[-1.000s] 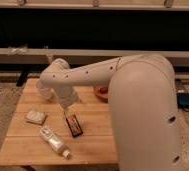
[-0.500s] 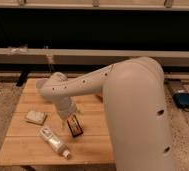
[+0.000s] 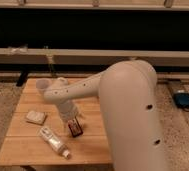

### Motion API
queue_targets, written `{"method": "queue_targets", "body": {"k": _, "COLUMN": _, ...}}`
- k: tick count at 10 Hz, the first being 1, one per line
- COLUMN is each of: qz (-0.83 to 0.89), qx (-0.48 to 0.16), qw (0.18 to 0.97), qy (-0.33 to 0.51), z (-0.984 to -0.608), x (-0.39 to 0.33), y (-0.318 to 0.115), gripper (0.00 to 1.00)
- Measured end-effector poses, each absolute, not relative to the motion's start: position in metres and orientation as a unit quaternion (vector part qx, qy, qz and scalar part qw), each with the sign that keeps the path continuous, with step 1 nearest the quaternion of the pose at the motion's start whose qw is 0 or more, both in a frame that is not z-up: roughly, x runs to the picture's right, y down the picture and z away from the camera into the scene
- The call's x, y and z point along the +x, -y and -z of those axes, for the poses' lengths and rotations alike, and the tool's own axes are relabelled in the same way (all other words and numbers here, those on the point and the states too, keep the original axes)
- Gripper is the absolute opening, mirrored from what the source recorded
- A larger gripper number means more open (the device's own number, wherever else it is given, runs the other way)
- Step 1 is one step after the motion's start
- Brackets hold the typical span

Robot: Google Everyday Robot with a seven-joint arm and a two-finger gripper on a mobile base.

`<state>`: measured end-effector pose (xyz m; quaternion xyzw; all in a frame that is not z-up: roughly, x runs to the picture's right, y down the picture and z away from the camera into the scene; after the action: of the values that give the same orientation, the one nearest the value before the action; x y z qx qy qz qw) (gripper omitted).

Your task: Place the eraser on the white sponge

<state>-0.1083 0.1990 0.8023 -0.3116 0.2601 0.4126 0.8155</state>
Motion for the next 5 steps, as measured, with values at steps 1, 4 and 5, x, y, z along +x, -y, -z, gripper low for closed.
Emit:
{"method": "queue_targets", "body": {"k": 1, "qz": -0.418, "qx": -0.311, "qw": 0.812, "qy": -0.263, "z": -0.807, "x": -0.107, "y": -0.202, "gripper": 0.8}}
{"method": "queue_targets", "body": {"k": 4, "qz": -0.423, "qx": -0.313, "qw": 0.806, "qy": -0.271, "z": -0.817, "x": -0.107, "y": -0.21, "gripper": 0.78}}
{"method": "queue_targets", "body": {"k": 5, "qz": -0.422, "qx": -0.314, "qw": 0.806, "qy": -0.271, "z": -0.819, "x": -0.108, "y": -0.211, "gripper": 0.73}}
